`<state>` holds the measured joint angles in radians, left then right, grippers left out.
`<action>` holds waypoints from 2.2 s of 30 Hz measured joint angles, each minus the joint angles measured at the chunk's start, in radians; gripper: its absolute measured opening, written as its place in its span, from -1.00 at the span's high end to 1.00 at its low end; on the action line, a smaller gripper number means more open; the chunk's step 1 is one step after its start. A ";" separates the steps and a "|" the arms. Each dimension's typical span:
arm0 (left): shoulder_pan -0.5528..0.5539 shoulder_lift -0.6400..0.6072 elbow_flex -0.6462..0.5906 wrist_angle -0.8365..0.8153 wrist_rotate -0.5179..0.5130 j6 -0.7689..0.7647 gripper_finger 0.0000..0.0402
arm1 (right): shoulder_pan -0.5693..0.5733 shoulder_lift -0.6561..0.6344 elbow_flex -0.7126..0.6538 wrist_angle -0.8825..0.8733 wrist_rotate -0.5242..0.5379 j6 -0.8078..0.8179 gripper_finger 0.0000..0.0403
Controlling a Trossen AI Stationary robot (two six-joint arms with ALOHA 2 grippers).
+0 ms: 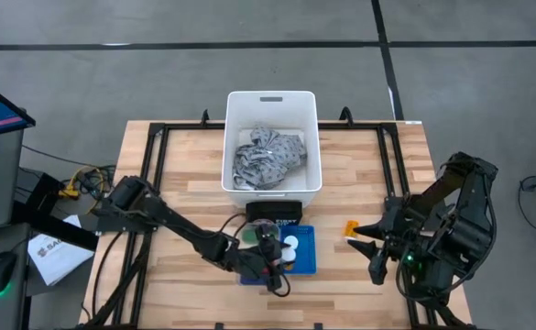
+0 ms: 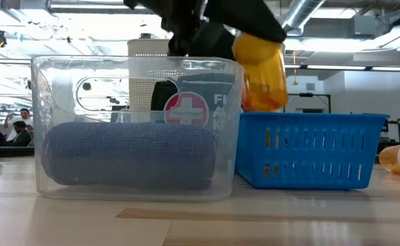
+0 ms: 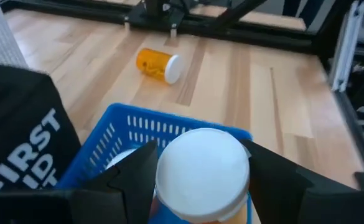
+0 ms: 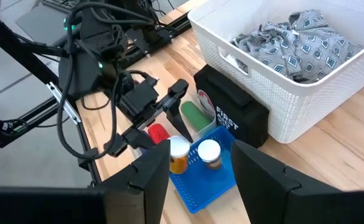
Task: Pick & place medical supplies in basket/bin
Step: Put the bottom orange pill bottle into the blue bin, then put the orange pill bottle into the blue bin
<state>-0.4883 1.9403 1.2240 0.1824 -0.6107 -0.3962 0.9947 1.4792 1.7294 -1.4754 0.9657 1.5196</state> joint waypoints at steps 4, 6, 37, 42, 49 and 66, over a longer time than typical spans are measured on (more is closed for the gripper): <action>-0.001 0.013 0.000 0.006 -0.027 0.003 -0.04 | 0.000 0.000 0.000 -0.002 0.000 0.000 0.17; -0.001 0.013 0.000 0.006 -0.036 0.016 -0.04 | 0.000 0.000 0.000 -0.002 0.000 0.005 0.17; 0.017 0.031 -0.001 0.009 0.037 0.108 -0.19 | 0.008 0.000 0.000 -0.013 -0.004 -0.001 0.17; 0.017 -0.032 0.000 0.019 0.041 0.111 -0.18 | 0.006 0.000 0.000 -0.028 -0.012 0.009 0.17; 0.012 -0.207 -0.001 -0.088 -0.048 0.149 -0.17 | 0.005 0.034 -0.112 -0.060 -0.250 0.321 0.17; -0.023 -0.689 0.000 -0.522 -0.235 0.153 -0.17 | -0.385 0.046 -0.610 0.233 -0.568 0.551 -0.18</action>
<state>-0.5114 1.2516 1.2240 -0.3393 -0.8456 -0.2427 0.6101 1.5249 1.1191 -1.2427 0.3979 2.0707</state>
